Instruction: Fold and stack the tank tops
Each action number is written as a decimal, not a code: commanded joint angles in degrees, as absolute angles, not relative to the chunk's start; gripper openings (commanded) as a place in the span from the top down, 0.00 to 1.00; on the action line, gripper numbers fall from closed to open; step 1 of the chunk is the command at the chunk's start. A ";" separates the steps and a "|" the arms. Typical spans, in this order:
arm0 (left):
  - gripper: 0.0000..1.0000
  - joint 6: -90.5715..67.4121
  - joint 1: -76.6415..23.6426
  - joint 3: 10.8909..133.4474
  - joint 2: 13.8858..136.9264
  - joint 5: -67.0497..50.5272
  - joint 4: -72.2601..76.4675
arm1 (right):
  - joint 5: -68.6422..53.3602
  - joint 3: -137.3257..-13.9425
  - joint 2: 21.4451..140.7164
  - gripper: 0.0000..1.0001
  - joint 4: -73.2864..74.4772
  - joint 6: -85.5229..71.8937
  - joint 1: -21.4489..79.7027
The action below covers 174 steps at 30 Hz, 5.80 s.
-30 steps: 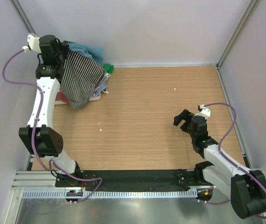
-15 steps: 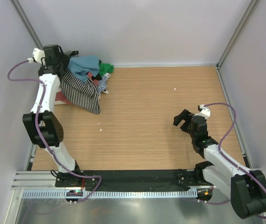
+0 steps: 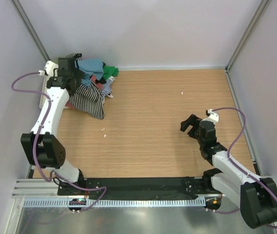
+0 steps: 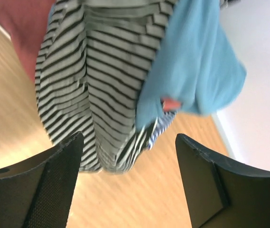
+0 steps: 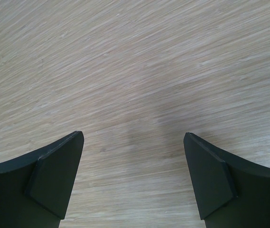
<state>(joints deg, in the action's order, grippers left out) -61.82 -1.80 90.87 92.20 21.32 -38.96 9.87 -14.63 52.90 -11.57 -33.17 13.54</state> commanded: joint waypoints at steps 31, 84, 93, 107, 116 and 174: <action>1.00 -61.34 -8.97 111.98 88.45 46.30 -54.00 | 9.67 -16.88 52.91 0.07 -13.53 -33.66 13.62; 0.00 -56.08 -42.02 71.98 78.12 40.84 -42.88 | 17.67 -13.80 38.84 0.07 -9.32 -34.01 13.71; 0.00 -50.54 -29.89 78.73 99.45 38.76 -42.72 | 16.88 -13.89 39.81 0.07 -9.93 -34.10 13.62; 0.28 -48.78 -22.51 88.88 117.44 33.60 -44.93 | 16.61 -13.97 39.73 0.07 -9.93 -33.93 13.71; 1.00 -46.14 -22.24 73.66 88.92 25.40 -36.74 | 15.82 -13.97 40.25 0.07 -10.46 -33.93 13.62; 0.33 -27.33 -47.90 71.54 105.55 0.97 -11.43 | 20.83 -24.78 57.64 0.46 22.06 -48.17 15.47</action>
<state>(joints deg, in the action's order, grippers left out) -28.80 -47.59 71.66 105.10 4.73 -15.00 21.28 -24.14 55.31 22.72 -47.51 15.05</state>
